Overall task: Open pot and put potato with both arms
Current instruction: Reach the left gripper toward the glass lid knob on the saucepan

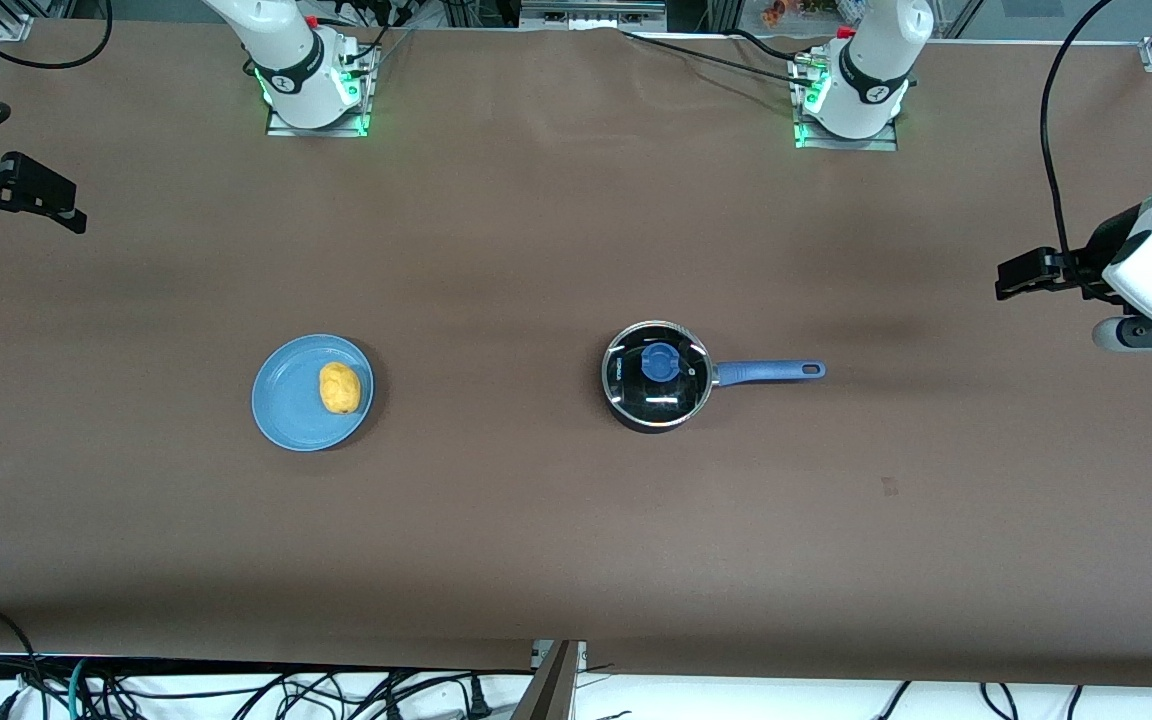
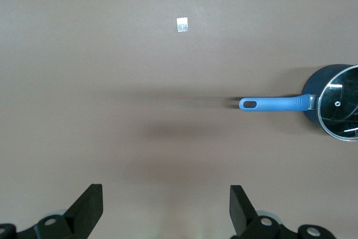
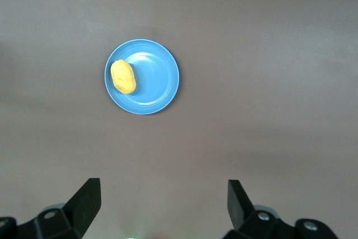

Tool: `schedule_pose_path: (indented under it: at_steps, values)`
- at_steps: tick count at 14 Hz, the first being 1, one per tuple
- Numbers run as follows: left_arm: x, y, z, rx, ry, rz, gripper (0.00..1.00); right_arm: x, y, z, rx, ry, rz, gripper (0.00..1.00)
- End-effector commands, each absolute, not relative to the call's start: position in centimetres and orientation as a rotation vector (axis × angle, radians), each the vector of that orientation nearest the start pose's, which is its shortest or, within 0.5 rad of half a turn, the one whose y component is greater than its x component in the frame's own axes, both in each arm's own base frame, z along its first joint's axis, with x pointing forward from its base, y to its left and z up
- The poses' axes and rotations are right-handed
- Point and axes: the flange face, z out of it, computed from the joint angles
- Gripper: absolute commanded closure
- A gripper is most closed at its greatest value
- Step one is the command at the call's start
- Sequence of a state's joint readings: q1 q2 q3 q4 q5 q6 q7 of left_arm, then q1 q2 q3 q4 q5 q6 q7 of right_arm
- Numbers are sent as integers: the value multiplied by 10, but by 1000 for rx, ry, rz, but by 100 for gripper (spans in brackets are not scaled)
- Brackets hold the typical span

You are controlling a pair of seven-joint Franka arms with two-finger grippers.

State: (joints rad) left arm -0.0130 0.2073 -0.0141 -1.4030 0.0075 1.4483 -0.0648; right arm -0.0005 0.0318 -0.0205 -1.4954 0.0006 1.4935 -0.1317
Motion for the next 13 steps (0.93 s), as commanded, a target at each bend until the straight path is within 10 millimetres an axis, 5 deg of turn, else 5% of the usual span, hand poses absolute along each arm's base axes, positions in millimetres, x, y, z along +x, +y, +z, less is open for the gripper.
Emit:
schedule_pose_path:
  at_steps: [1,9,13]
  values:
    - [605,-14,578,-3124,-72,262,0,555,-12,641,-3143,-187,45,1]
    - [610,-44,577,-3124,-12,247,0,553,-16,641,-3137,-190,65,0]
    - [614,-70,565,-3135,-65,273,0,551,-1,645,-3134,-233,61,0]
